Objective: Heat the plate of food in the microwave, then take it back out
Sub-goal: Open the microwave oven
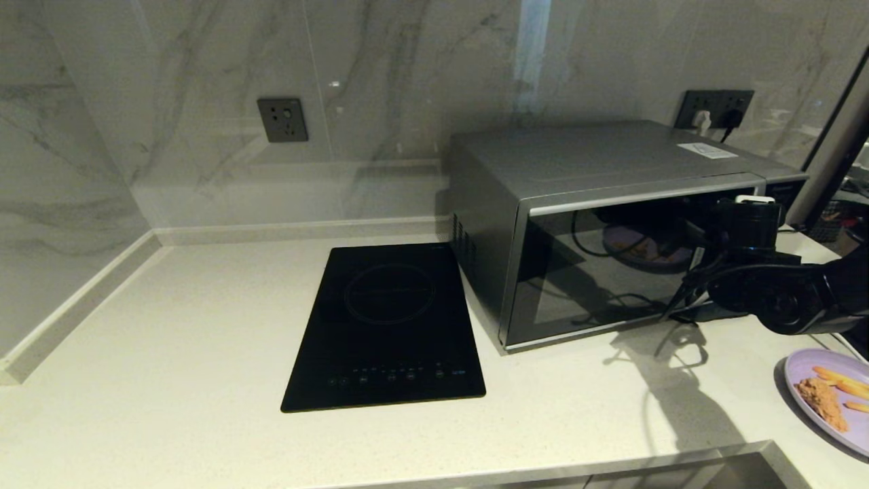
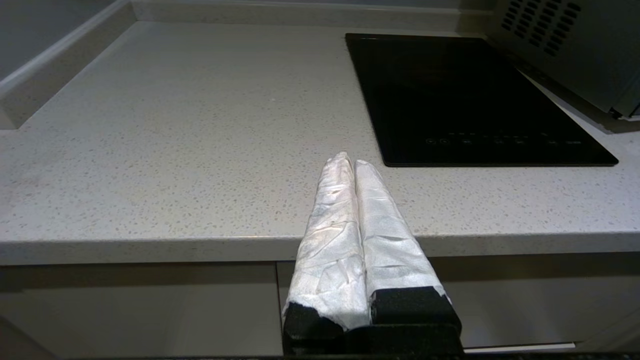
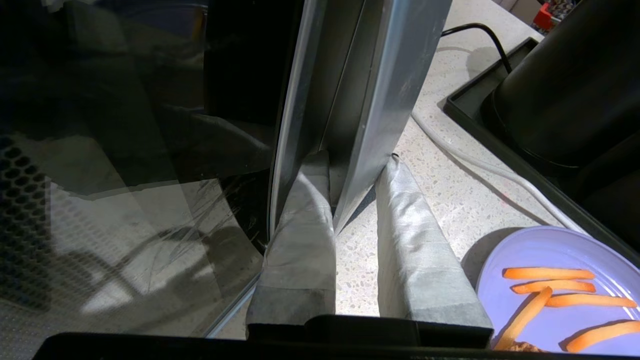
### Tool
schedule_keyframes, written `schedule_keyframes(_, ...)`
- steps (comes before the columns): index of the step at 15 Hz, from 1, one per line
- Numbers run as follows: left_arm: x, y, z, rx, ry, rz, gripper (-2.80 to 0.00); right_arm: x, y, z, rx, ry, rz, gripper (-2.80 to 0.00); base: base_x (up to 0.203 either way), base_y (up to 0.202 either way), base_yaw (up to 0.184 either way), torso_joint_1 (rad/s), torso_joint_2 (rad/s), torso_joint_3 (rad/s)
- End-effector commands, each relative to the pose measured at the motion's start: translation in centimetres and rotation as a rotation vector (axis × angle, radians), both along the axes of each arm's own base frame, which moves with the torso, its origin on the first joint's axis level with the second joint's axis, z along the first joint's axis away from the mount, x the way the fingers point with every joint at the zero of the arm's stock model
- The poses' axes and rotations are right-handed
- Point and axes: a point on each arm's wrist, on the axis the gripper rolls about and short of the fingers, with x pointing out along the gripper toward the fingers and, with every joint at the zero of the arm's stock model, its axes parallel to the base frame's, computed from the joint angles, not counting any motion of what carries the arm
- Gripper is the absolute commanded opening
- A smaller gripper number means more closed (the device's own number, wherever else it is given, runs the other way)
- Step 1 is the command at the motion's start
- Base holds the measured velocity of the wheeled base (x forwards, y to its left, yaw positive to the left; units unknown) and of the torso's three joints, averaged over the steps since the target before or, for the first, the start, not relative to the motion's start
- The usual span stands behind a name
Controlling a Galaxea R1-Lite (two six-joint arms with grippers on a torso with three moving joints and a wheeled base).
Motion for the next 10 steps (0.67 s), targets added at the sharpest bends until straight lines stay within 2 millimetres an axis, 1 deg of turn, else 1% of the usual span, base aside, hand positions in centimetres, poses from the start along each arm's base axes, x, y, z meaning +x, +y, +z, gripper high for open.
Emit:
schedule_keyframes(1,0.0,0.0,0.0,0.000,0.000,0.001,-2.80,-0.4,0.0,0.4,-0.003,-0.008,-0.007,-2.80,0.000,0.000,0.000,0.000,0.00,0.000)
schedule_keyframes(7,0.0,0.0,0.0,-0.002,0.000,0.001,-2.80,-1.5,0.1,0.4,-0.003,0.006,-0.006,-2.80,0.000,0.000,0.000,0.000,0.00,0.000)
schedule_keyframes(10,0.0,0.0,0.0,0.000,0.000,0.001,-2.80,-2.2,0.5,0.6,-0.006,-0.014,0.005,-2.80,0.000,0.000,0.000,0.000,0.00,0.000)
